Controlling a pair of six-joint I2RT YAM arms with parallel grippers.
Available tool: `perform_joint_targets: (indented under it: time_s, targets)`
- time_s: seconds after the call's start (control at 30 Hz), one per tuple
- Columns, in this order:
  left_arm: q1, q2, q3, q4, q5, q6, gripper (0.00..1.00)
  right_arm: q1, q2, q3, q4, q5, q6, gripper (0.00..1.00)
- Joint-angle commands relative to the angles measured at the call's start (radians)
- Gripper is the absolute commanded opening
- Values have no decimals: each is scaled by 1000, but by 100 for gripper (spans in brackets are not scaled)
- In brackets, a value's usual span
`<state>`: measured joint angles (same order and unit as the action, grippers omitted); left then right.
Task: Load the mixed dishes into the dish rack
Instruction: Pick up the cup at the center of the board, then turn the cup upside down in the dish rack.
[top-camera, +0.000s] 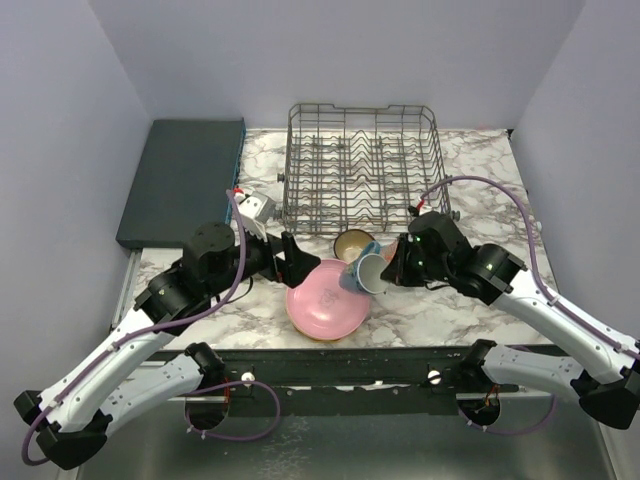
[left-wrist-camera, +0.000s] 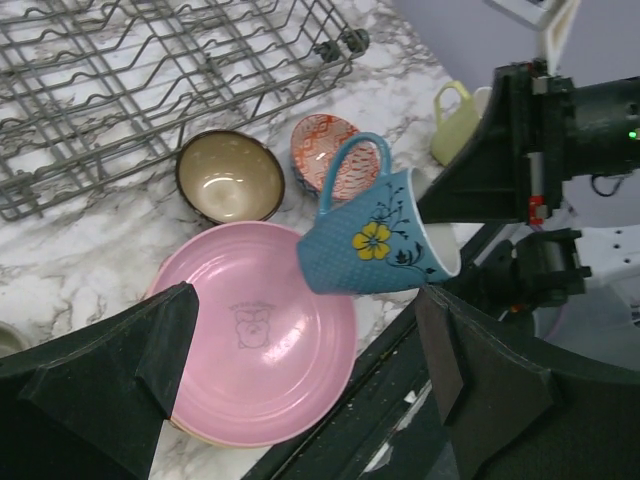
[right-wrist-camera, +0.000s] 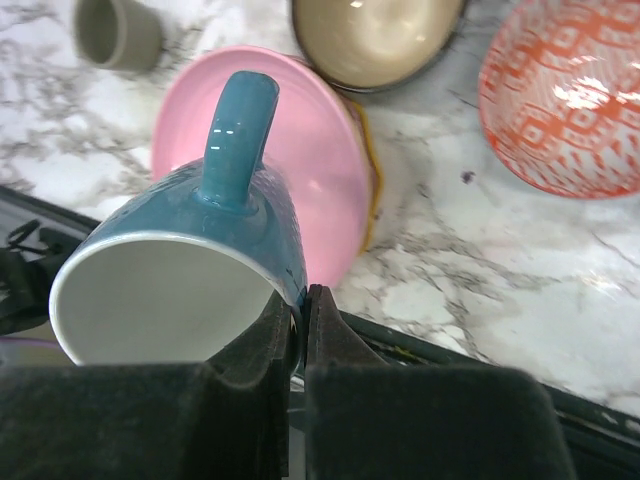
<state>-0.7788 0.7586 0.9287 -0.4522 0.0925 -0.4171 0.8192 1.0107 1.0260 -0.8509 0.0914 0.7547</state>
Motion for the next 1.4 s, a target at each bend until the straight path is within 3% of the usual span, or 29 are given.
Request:
perform_joint_targets:
  time_s: [0.0,0.37,0.73,1.0,1.37]
  targets:
    - [4,-18,-2,37,100,-80,99,6,5,58,200,-141,-48,1]
    - [59,10,21,94,242,-130,98,-13,-38,76,329,-255,-66,1]
    - [383,25,-49,295,672,-259,99,-129,-59,52,466,-487,-39,1]
    - [520,46,-148,634,902,-531,99,-181,-60,39,617,-662,-3,1]
    - [546,57,-210,970,957,-899,99,-184,-70,30,712,-721,-18,1]
